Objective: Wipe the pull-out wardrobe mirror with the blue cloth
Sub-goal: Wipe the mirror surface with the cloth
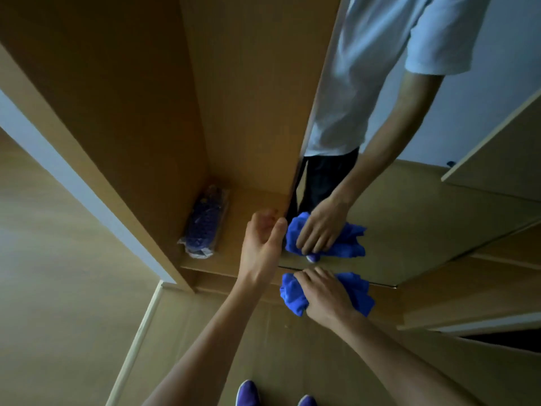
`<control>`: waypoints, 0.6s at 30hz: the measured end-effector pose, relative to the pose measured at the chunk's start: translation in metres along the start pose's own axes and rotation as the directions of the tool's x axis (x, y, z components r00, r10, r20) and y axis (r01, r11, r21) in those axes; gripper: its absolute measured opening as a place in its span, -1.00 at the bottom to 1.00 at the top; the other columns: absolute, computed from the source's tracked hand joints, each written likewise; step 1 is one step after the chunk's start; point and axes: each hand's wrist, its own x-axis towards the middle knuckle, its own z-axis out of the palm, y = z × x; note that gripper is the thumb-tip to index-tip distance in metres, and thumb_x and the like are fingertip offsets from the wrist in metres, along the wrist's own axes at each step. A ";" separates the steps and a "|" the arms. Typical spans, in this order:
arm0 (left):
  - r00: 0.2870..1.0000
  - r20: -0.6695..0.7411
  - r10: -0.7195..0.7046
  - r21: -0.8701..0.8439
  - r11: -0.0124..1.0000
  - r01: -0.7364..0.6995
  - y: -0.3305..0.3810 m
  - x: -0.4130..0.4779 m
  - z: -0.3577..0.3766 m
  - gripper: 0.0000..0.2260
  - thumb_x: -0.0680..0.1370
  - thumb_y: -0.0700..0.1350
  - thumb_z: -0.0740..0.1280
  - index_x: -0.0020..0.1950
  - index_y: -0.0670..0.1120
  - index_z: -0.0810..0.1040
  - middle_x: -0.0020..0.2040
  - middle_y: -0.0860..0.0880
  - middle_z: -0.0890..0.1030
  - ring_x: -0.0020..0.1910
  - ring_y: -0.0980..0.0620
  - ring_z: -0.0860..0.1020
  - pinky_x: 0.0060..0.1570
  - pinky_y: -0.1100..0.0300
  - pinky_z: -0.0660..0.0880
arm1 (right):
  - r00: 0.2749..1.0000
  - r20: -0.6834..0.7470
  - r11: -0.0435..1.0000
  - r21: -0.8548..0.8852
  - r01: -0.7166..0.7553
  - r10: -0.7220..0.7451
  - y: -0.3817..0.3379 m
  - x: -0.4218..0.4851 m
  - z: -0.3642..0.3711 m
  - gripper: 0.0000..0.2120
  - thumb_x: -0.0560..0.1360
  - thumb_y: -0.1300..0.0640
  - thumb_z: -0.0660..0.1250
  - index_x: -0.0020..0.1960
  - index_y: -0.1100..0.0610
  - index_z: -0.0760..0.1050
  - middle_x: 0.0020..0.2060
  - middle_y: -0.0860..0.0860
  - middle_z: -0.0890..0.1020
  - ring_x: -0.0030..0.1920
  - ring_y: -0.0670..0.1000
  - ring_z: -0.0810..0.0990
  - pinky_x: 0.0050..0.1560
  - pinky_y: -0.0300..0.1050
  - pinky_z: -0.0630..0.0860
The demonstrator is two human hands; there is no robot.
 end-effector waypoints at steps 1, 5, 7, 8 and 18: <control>0.999 -0.042 0.029 -0.002 1.000 -0.029 0.001 -0.007 0.000 -0.84 0.65 0.02 0.30 0.21 0.03 0.51 0.13 0.02 0.59 0.10 0.13 0.56 0.13 0.18 0.50 | 0.999 -0.033 0.998 0.066 -0.020 0.022 0.004 -0.007 -0.007 -0.65 0.44 0.18 0.25 0.23 0.07 0.45 0.10 -0.03 0.58 0.15 0.06 0.51 0.20 -0.11 0.34; 0.986 -0.077 0.145 0.020 0.989 -0.144 0.015 -0.037 0.011 -0.93 0.62 -0.04 0.33 -0.04 0.00 0.51 -0.18 0.13 0.58 -0.22 0.23 0.51 -0.20 0.38 0.42 | 0.987 -0.094 0.949 0.300 -0.095 0.128 0.016 -0.033 -0.041 -0.88 0.41 0.11 0.29 -0.05 0.01 0.43 -0.14 -0.12 0.56 -0.02 -0.03 0.57 -0.03 -0.18 0.38; 0.984 0.008 0.180 0.041 0.983 -0.180 0.023 -0.048 0.023 -0.90 0.60 -0.05 0.34 -0.09 -0.01 0.53 -0.22 0.13 0.58 -0.25 0.21 0.51 -0.23 0.38 0.42 | 0.981 -0.113 0.918 0.384 -0.104 0.159 0.021 -0.045 -0.062 -0.86 0.42 0.12 0.32 -0.01 0.04 0.47 -0.09 -0.10 0.59 0.00 -0.01 0.57 0.03 -0.06 0.50; 0.980 0.044 0.193 0.047 0.980 -0.195 0.028 -0.051 0.029 -0.90 0.61 -0.07 0.35 -0.10 -0.02 0.55 -0.23 0.12 0.59 -0.26 0.20 0.52 -0.24 0.38 0.43 | 0.976 -0.136 0.904 0.416 -0.102 0.173 0.025 -0.052 -0.073 -0.82 0.42 0.13 0.33 0.02 0.05 0.49 -0.05 -0.09 0.61 0.01 -0.01 0.57 0.06 -0.01 0.52; 0.876 0.260 0.405 0.025 0.905 -0.425 0.100 -0.073 0.096 -0.88 0.64 -0.02 0.33 -0.02 -0.02 0.61 -0.13 0.04 0.67 -0.08 0.06 0.65 -0.10 0.03 0.59 | 0.878 -0.335 0.843 0.523 -0.129 0.343 0.067 -0.126 -0.175 -0.82 0.37 0.12 0.38 -0.06 -0.05 0.46 -0.21 -0.10 0.58 -0.21 -0.09 0.54 -0.20 -0.01 0.56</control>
